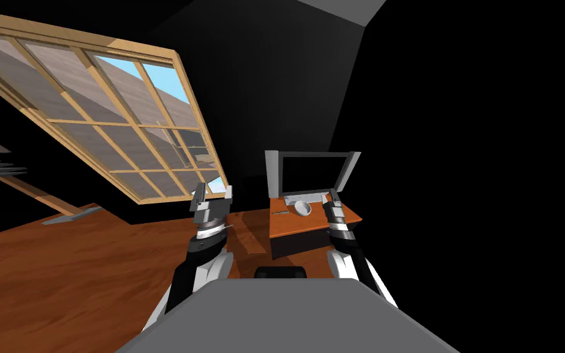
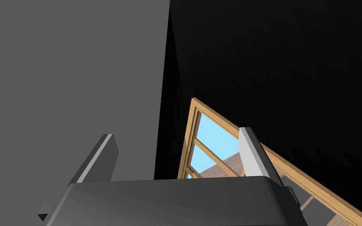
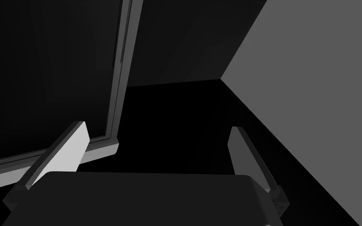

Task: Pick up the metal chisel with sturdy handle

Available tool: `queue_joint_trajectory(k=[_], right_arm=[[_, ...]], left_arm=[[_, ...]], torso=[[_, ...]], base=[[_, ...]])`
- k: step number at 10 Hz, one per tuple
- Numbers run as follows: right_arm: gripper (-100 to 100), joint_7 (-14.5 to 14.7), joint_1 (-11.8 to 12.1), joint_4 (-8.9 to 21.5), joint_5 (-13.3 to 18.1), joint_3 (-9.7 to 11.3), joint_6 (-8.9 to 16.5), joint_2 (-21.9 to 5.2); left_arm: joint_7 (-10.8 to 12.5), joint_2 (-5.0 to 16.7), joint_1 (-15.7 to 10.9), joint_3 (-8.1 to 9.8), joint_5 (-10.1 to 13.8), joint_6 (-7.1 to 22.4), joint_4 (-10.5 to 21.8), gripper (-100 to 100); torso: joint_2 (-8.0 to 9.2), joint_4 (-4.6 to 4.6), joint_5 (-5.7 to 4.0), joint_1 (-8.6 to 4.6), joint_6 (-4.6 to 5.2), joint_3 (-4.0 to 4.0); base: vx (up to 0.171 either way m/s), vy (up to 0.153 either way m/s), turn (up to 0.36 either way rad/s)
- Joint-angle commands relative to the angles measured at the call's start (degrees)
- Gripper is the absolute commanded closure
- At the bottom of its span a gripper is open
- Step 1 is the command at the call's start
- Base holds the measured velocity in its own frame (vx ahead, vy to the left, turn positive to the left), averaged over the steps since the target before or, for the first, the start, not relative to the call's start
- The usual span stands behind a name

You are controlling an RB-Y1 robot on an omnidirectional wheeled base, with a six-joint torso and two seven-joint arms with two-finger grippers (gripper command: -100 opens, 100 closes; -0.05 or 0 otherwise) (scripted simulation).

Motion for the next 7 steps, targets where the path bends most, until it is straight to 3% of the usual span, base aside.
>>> queue_joint_trajectory(k=[1,5,7], right_arm=[[-100,1.2,1.0,1.0,0.5,0.8,0.6,-1.9],[-100,5.5,4.3,4.8,2.6,3.2,2.5,-5.2],[-100,8.5,6.6,7.6,4.3,4.8,3.9,-7.0]], left_arm=[[0.0,0.0,0.0,0.0,0.0,0.0,0.0,0],[0.0,0.0,0.0,-0.01,0.0,0.0,0.0,0],[0.0,0.0,0.0,-0.01,0.0,0.0,0.0,0]], torso=[[0.0,0.0,0.0,0.0,0.0,0.0],[0.68,0.15,0.06,0.26,-0.01,0.4],[0.72,0.16,0.09,0.43,-0.02,0.42]], base=[[-0.091,0.025,0.097],[-0.175,0.066,0.114],[-0.171,0.134,0.161]])
